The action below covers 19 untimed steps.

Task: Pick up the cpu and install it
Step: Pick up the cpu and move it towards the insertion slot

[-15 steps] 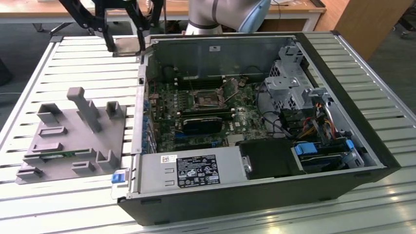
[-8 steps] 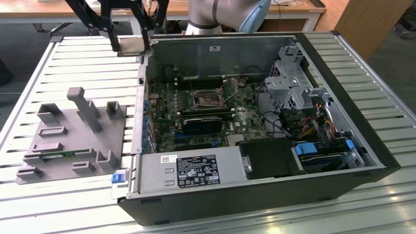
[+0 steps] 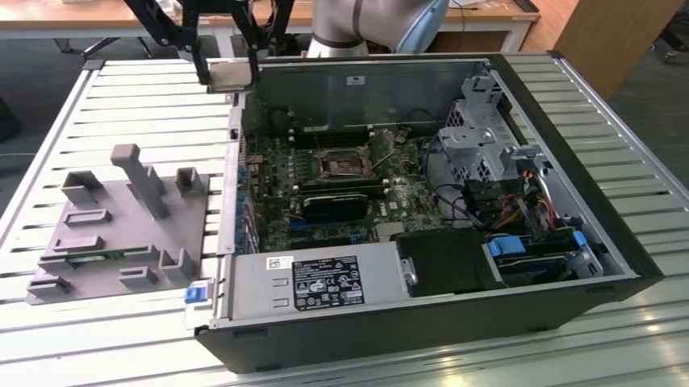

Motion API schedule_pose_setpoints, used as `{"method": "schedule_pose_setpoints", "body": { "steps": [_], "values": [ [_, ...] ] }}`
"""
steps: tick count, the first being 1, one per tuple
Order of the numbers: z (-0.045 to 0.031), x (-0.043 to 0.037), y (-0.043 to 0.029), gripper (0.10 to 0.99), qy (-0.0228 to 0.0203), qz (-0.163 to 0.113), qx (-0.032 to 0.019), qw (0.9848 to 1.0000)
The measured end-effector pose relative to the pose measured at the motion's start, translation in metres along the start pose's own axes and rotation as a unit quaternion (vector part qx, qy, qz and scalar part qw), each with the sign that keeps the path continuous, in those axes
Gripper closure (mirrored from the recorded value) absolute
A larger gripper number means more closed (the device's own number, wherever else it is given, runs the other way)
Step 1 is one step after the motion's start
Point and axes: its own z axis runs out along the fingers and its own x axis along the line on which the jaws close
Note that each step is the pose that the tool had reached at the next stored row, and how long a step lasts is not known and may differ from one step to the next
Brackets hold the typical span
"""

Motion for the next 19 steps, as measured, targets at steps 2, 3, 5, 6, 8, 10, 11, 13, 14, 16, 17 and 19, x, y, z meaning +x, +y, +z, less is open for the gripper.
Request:
{"method": "schedule_pose_setpoints", "body": {
  "steps": [2,3,5,6,8,10,11,13,14,16,17,19],
  "values": [
    [-0.0001,-0.003,0.0,0.553,0.0,0.0,0.0,1.0],
    [-0.0001,-0.0046,0.0,0.553,0.0,0.0,0.0,1.0],
    [-0.0002,-0.0078,0.0,0.553,0.0,0.0,0.0,1.0],
    [-0.0002,-0.0094,0.0,0.553,0.0,0.0,0.0,1.0],
    [-0.0003,-0.0128,0.0,0.553,0.0,0.0,0.0,1.0],
    [-0.0004,-0.0165,0.0001,0.553,0.0,0.0,0.0001,1.0],
    [-0.0004,-0.0183,0.0001,0.553,0.0,0.0,0.0001,1.0],
    [-0.0005,-0.0221,0.0002,0.553,0.0,0.0,0.0,1.0],
    [-0.0005,-0.024,0.0002,0.553,0.0,0.0,0.0,1.0],
    [-0.0006,-0.0278,0.0003,0.553,0.0,0.0,0.0,1.0],
    [-0.0006,-0.0296,0.0003,0.553,0.0,0.0,0.0,1.0],
    [-0.0007,-0.0325,0.0004,0.553,0.0,0.0,0.0,1.0]
  ]
}}
